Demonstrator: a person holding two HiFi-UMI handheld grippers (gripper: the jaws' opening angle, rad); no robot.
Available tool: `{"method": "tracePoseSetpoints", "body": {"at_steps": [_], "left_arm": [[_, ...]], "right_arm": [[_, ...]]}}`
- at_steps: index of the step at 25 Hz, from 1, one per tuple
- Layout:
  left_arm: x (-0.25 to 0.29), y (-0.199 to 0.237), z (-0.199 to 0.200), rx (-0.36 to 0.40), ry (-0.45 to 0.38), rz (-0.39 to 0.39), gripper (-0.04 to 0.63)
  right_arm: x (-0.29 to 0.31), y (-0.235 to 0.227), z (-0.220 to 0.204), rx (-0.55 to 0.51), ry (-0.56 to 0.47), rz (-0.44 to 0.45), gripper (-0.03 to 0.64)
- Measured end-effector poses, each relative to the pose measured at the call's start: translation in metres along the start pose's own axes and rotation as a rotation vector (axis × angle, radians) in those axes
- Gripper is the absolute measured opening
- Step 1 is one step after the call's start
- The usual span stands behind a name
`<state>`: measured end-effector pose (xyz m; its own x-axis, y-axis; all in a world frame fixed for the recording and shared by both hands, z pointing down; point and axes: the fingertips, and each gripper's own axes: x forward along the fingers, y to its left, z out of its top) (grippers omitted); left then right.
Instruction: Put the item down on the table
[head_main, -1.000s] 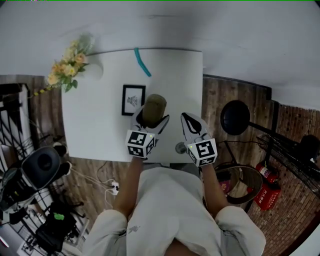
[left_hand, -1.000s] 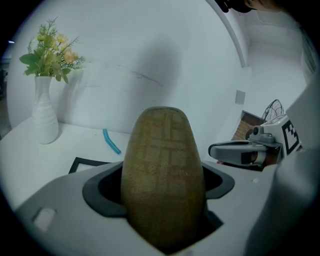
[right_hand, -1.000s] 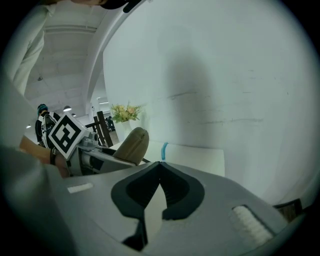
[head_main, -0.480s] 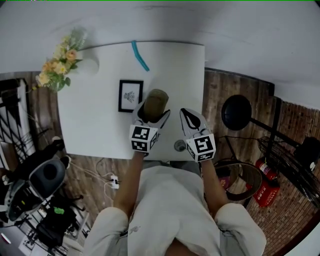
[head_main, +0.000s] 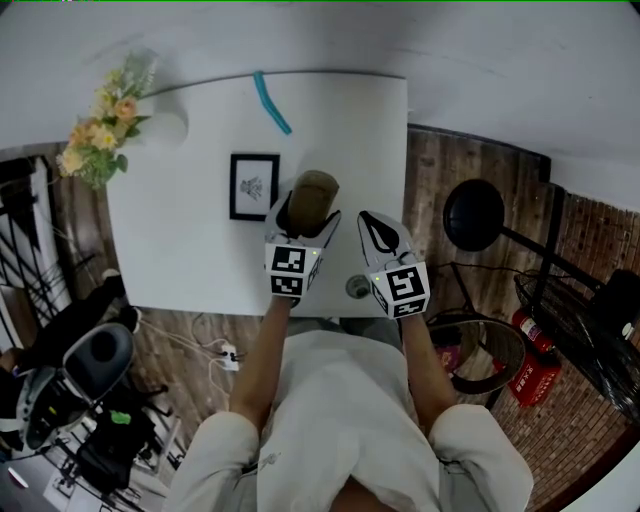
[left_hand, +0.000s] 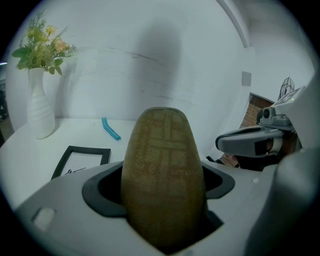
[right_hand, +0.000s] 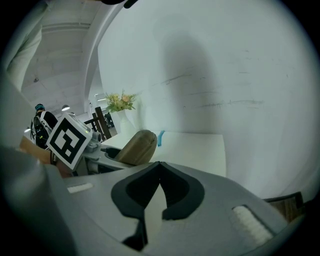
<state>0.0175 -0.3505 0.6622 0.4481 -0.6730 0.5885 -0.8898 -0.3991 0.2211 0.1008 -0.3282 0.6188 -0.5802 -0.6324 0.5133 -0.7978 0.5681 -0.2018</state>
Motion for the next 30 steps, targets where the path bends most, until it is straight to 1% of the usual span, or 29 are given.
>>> {"method": "tracePoseSetpoints", "body": {"at_steps": [3,11,18,25,30], "left_arm": [[0.006,0.0,-0.003,0.031,0.005,0.023,0.442],[0.014,-0.001,-0.009,0.082,0.025,0.063,0.433],[0.015,-0.004,-0.009,0.095,0.021,0.059,0.431],[0.016,-0.003,-0.022,0.095,0.051,0.056,0.431],[0.017,-0.003,-0.026,0.099,0.065,0.039,0.44]], "right_arm": [[0.001,-0.001,-0.003,0.004,0.003,0.001,0.003],[0.0,-0.005,-0.008,0.013,0.006,0.002,0.003],[-0.003,-0.009,-0.01,0.017,0.011,0.001,0.003],[-0.003,-0.007,-0.014,0.019,0.014,-0.002,0.003],[-0.004,-0.006,-0.016,0.02,0.014,-0.008,0.003]]}}
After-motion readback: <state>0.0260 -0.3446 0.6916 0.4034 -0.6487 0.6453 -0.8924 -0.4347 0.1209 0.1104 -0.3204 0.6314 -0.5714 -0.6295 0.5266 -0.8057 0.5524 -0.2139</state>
